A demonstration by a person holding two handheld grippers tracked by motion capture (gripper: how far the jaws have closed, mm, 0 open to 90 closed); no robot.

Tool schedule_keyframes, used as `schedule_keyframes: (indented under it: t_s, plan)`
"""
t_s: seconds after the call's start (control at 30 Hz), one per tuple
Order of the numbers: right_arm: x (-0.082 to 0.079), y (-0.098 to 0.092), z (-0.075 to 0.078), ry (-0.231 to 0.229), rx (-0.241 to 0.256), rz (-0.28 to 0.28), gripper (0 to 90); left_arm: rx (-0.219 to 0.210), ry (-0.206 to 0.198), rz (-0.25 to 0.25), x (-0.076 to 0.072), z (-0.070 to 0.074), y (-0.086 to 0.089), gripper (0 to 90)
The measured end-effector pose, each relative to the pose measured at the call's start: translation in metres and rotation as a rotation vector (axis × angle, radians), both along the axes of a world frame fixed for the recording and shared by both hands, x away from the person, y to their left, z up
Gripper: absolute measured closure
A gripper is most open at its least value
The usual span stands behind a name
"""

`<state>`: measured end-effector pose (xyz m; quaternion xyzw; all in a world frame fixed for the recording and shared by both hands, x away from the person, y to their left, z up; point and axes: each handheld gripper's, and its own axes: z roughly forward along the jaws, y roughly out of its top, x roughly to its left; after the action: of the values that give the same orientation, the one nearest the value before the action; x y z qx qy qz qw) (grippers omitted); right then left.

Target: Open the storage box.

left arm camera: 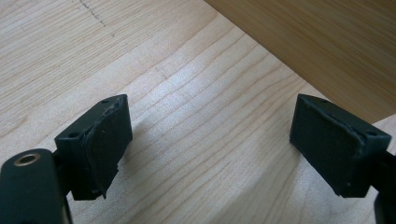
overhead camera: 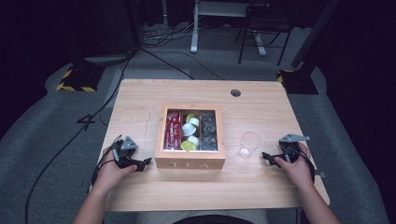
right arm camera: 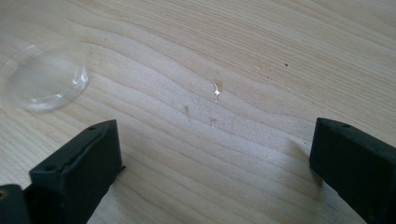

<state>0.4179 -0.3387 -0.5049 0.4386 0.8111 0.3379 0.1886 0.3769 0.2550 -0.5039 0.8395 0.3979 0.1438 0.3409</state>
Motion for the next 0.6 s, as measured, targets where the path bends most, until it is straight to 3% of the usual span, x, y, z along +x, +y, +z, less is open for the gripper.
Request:
schedule_keyframes:
  t_s: [0.17, 0.23, 0.3, 0.43, 0.47, 0.53, 0.57, 0.6]
  plan:
    - [0.000, 0.000, 0.000, 0.001, 0.000, 0.001, 2.3, -0.024, 0.008, 0.009, 0.003, 0.001, 0.003, 17.7]
    - [0.000, 0.000, 0.000, 0.002, 0.001, 0.002, 2.2, -0.018, 0.034, 0.044, 0.002, 0.005, 0.006, 22.2]
    - [0.000, 0.000, 0.000, 0.003, 0.002, 0.002, 2.2, -0.013, 0.027, 0.065, 0.002, 0.008, 0.008, 24.2]
    - [0.000, 0.000, 0.000, 0.002, 0.001, 0.001, 2.2, -0.062, -0.003, 0.088, 0.001, 0.015, 0.010, 26.2]
    - [0.000, 0.000, 0.000, 0.003, 0.002, 0.003, 2.2, -0.097, -0.024, 0.094, 0.000, 0.022, 0.011, 26.4]
    - [0.000, 0.000, 0.000, 0.002, 0.002, 0.002, 2.3, -0.120, -0.045, 0.090, -0.002, 0.028, 0.011, 27.3]
    - [0.000, 0.000, 0.000, 0.003, 0.002, 0.002, 2.2, -0.148, -0.041, 0.084, -0.003, 0.031, 0.011, 27.4]
    - [0.000, 0.000, 0.000, 0.002, 0.001, 0.001, 2.2, -0.148, -0.041, 0.084, -0.003, 0.031, 0.011, 27.3]
